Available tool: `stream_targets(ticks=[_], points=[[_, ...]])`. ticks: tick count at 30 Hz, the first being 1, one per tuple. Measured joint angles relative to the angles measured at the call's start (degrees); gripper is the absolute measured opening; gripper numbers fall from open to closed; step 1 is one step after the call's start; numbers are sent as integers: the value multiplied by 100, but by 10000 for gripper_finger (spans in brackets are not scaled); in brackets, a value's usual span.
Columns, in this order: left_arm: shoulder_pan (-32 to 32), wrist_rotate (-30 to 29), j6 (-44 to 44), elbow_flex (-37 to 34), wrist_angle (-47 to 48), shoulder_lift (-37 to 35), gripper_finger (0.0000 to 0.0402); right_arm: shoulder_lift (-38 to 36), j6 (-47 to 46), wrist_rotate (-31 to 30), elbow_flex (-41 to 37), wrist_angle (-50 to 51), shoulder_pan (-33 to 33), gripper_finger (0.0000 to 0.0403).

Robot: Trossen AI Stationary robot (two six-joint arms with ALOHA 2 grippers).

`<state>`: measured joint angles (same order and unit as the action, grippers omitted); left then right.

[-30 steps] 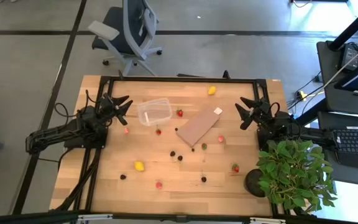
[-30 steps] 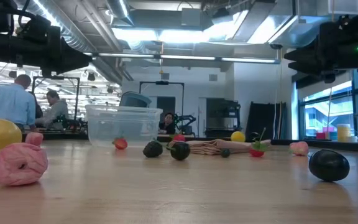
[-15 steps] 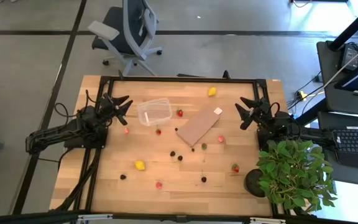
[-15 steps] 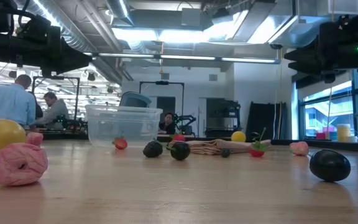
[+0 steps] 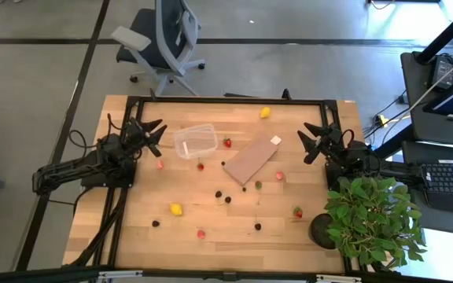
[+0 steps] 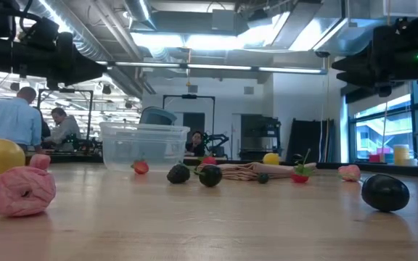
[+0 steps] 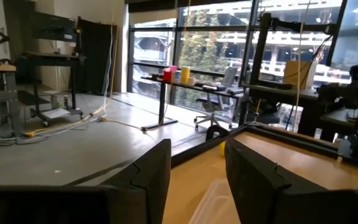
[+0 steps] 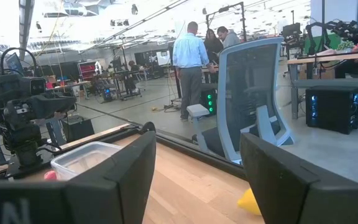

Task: Pick and placing Produce into tupperware
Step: Put the peach into the transparent bin

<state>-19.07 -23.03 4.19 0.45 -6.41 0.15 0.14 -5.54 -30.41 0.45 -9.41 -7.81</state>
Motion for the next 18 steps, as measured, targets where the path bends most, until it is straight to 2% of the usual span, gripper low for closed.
stream_targets(ticks=[11,14,18], points=[[1,35,18,0,-57,0,148,-1,-26,0,0,-2,1,234],[2,161,32,0,-78,1,177,-1,-18,-2,-1,-1,0,234],[2,171,163,0,-283,-1,238,-1,-20,-1,0,0,1,234]])
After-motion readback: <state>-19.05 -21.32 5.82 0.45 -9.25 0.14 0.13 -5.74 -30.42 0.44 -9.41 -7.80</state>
